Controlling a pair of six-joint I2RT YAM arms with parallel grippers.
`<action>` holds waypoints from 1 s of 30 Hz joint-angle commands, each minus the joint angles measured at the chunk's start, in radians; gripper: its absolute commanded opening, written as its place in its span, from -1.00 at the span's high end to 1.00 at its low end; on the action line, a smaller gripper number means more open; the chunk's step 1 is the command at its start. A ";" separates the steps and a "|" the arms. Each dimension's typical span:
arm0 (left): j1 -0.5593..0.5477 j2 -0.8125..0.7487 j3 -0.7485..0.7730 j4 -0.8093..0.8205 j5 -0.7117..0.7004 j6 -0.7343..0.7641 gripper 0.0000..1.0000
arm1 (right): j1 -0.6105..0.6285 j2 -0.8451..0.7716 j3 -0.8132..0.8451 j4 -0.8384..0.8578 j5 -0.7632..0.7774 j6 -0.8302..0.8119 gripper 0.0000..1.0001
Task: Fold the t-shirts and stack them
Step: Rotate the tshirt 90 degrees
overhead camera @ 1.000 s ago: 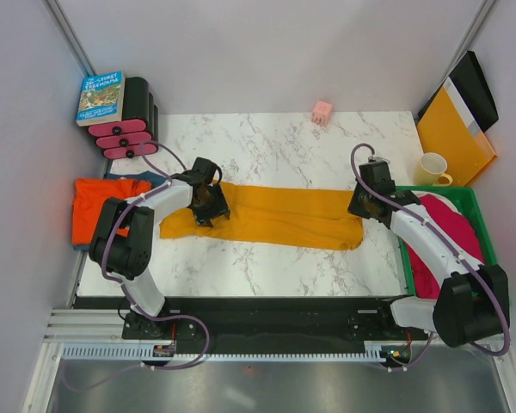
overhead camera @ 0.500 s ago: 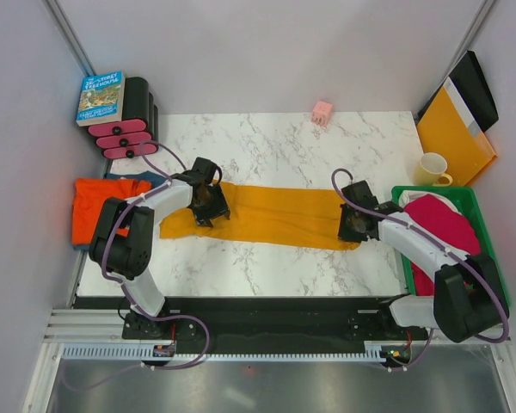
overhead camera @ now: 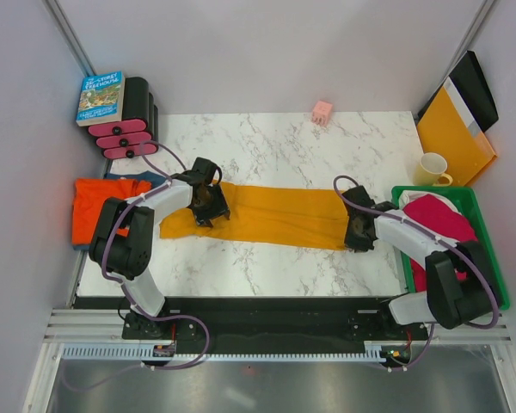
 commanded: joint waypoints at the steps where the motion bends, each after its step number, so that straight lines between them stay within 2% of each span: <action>1: 0.011 -0.019 0.003 -0.038 -0.016 0.002 -0.29 | -0.052 -0.032 -0.013 -0.041 0.102 0.075 0.53; 5: 0.017 -0.025 -0.001 -0.041 -0.016 0.002 -0.29 | -0.182 -0.083 -0.052 -0.038 0.102 0.110 0.51; 11: 0.029 -0.038 -0.014 -0.045 -0.016 -0.004 -0.29 | -0.266 -0.181 -0.027 -0.058 0.114 0.135 0.46; 14: 0.032 -0.051 -0.017 -0.045 -0.016 -0.001 -0.30 | -0.254 -0.235 0.006 0.000 0.013 0.037 0.59; 15: 0.034 -0.061 -0.020 -0.045 -0.016 0.000 -0.30 | -0.239 -0.286 0.022 0.022 -0.046 0.014 0.56; 17: 0.032 -0.113 -0.030 -0.020 -0.016 -0.001 -0.36 | -0.155 -0.333 0.089 0.079 -0.043 -0.041 0.48; 18: 0.032 -0.133 -0.044 -0.006 -0.017 0.002 -0.39 | -0.135 -0.325 0.118 0.085 -0.014 -0.055 0.36; 21: 0.028 -0.182 -0.057 0.023 0.013 0.006 -0.47 | -0.121 -0.185 0.221 0.071 -0.071 -0.104 0.29; 23: 0.021 -0.190 -0.061 0.024 0.035 0.011 -0.47 | -0.119 -0.052 0.287 0.056 -0.096 -0.115 0.36; 25: 0.015 -0.217 -0.081 0.024 0.030 0.011 -0.47 | -0.118 0.009 0.309 0.083 -0.081 -0.115 0.47; 30: 0.012 -0.291 -0.113 -0.011 0.015 0.008 -0.36 | -0.118 0.162 0.371 0.188 -0.046 -0.100 0.56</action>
